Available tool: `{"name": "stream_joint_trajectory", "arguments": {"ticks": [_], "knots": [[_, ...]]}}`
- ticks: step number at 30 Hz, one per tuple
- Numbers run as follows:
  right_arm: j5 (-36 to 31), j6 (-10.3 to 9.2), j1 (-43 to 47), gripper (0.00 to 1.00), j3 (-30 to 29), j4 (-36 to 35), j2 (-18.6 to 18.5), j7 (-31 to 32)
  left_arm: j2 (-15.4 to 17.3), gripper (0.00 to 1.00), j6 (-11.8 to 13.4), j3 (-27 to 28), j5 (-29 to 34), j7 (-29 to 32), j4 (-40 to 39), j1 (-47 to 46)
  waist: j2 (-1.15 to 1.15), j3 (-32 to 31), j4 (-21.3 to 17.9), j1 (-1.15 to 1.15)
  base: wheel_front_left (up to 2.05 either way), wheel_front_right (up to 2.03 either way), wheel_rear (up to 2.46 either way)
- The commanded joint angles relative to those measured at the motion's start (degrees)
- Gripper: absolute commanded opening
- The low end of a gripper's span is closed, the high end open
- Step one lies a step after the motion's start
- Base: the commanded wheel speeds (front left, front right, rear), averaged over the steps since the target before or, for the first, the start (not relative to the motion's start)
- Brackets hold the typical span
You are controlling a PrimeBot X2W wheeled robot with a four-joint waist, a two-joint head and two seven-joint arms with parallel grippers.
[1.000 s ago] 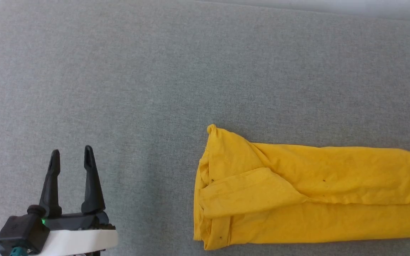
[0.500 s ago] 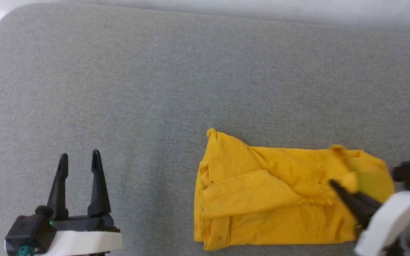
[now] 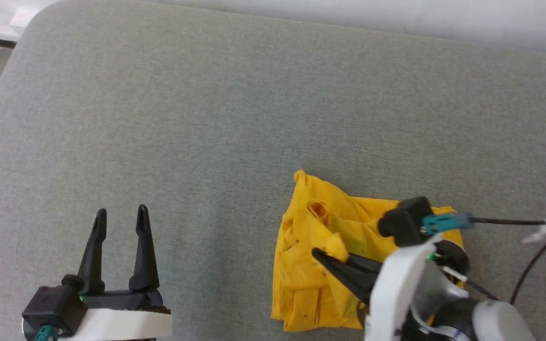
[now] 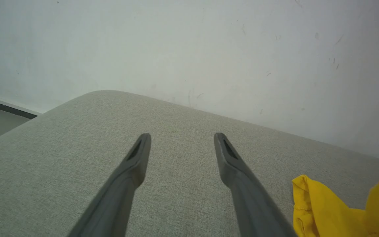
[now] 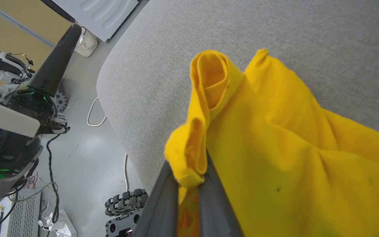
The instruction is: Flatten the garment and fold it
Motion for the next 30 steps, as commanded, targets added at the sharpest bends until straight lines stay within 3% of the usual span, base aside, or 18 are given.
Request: {"name": "stream_joint_trajectory", "arguments": {"ticks": [1,7,10,11,16,20,24,30], "knots": [[-0.9,-0.04,-1.5,0.0,0.8,1.2,0.3,-0.6,-0.5,1.0,-0.3,-0.2,-0.4,-0.3,0.4,-1.1,0.0,0.3,0.6,0.0,0.0,0.0,0.0],[-6.0,-0.04,-4.5,0.01,3.7,8.8,0.8,-1.7,-0.8,1.0,-0.8,-0.9,-0.5,-0.3,1.4,-2.0,0.0,1.1,2.0,0.0,0.0,0.0,0.0],[-7.8,-0.04,-5.1,0.49,4.3,12.7,1.3,-1.2,-1.1,1.0,-0.9,-0.9,-0.5,-0.3,1.9,-2.4,0.0,1.3,2.3,0.0,0.0,0.0,0.0],[-8.5,-0.04,-5.2,1.0,4.5,13.9,1.5,-0.9,-1.1,1.0,-1.0,-1.0,-0.5,-0.3,2.0,-2.5,0.0,1.3,2.4,0.0,0.0,0.0,0.0],[-8.6,-0.04,-5.9,1.0,4.8,15.4,2.2,-2.4,-1.3,1.0,-1.2,-0.9,-0.7,-0.3,3.1,-2.5,0.0,0.3,1.8,0.0,0.0,0.0,0.0],[-5.9,-0.04,-5.6,1.0,2.7,11.6,2.5,-4.5,-1.3,1.0,-1.5,-0.9,-0.6,-0.3,3.1,-2.6,0.0,-0.9,1.1,0.0,0.0,0.0,0.0],[-6.5,-0.04,-5.1,1.0,-3.2,5.8,1.6,-7.9,-1.2,1.0,-1.4,-0.9,-0.2,-0.3,2.6,-2.6,0.0,-1.8,-0.1,0.0,0.0,0.0,0.0],[-14.0,-0.04,-0.7,1.0,-15.9,-0.5,0.3,-13.8,-1.4,1.0,-1.0,-0.9,-0.1,-0.3,2.0,-1.5,0.0,-3.1,-1.5,0.0,0.0,0.0,0.0]]}}
